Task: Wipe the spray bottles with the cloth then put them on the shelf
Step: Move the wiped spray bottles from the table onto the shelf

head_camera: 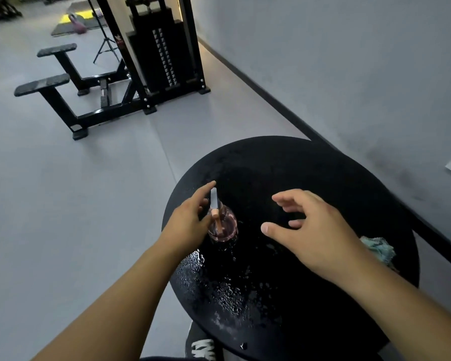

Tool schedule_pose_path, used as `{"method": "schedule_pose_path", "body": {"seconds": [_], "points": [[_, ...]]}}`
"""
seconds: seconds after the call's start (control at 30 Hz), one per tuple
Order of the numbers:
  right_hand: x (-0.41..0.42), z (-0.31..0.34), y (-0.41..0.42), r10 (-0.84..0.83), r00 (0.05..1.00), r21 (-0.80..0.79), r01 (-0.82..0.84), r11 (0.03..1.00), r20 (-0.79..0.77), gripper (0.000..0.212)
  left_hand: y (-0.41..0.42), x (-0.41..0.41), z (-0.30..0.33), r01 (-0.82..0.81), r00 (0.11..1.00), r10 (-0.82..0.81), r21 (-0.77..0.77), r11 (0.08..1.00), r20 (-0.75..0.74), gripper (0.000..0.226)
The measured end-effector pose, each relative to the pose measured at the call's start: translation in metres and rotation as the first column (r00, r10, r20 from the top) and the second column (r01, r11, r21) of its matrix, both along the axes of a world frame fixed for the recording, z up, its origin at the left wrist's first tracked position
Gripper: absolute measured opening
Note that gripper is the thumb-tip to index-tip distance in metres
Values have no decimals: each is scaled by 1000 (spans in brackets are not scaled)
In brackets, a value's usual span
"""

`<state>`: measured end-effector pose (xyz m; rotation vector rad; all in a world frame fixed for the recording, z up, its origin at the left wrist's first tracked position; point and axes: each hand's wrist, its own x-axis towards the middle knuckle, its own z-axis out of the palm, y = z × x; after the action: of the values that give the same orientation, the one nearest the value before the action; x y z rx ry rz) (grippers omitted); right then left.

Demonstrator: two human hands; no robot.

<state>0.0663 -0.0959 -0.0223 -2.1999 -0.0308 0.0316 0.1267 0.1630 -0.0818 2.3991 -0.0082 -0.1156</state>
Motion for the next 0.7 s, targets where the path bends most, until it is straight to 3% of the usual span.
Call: {"method": "schedule_pose_path", "body": {"seconds": [0.3, 0.5, 0.7], "points": [[-15, 5, -11, 41, 999, -62, -43, 997, -23, 44, -14, -1, -16, -54, 998, 58, -143, 988, 23, 53], [-14, 4, -17, 10, 1000, -86, -10, 996, -4, 51, -23, 3, -19, -79, 996, 89, -236, 969, 29, 46], [-15, 6, -30, -8, 1000, -132, 8, 991, -6, 53, -23, 5, -12, -72, 995, 86, -246, 967, 49, 42]]}}
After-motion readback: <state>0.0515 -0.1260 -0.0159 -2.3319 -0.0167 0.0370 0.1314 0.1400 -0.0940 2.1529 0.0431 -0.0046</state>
